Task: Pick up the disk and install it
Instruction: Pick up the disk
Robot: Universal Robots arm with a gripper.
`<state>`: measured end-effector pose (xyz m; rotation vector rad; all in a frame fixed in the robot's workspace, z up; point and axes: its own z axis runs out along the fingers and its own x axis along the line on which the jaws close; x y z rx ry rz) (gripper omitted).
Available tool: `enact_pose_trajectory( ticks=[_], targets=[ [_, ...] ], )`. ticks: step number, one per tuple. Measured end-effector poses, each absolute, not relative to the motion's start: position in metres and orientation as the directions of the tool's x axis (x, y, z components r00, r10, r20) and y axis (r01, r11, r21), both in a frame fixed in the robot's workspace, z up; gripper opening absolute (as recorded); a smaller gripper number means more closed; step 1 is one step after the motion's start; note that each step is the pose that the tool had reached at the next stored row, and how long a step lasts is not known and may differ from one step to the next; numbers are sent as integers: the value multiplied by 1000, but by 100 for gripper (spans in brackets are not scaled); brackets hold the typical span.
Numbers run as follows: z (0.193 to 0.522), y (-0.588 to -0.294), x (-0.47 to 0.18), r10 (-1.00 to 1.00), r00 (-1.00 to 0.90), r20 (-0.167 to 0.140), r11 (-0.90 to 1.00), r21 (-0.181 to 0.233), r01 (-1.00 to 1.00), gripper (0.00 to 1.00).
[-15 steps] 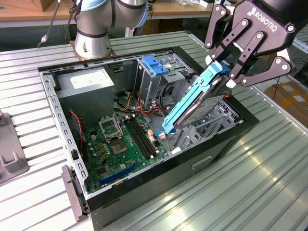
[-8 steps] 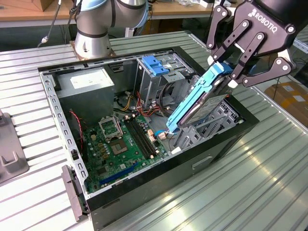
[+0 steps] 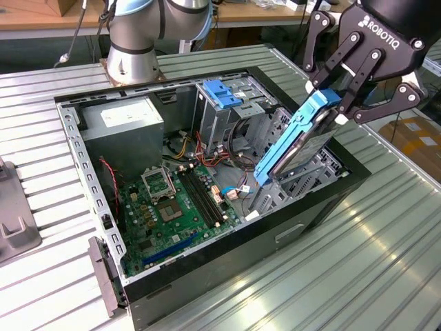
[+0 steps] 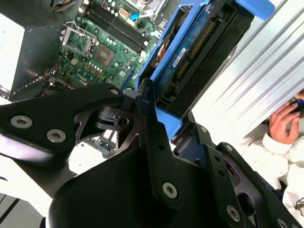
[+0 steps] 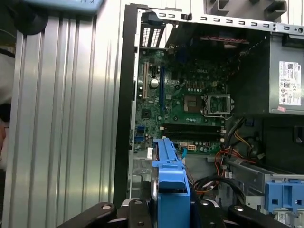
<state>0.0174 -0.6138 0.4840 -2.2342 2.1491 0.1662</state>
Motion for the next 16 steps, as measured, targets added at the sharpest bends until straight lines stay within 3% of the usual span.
enact_pose_trajectory(
  ticks=[4, 16],
  targets=[
    [484, -614, 17, -994, 42, -100, -41, -11, -999, 37],
    [482, -614, 25, -995, 24, -100, -23, -14, -1000, 37]
  ],
)
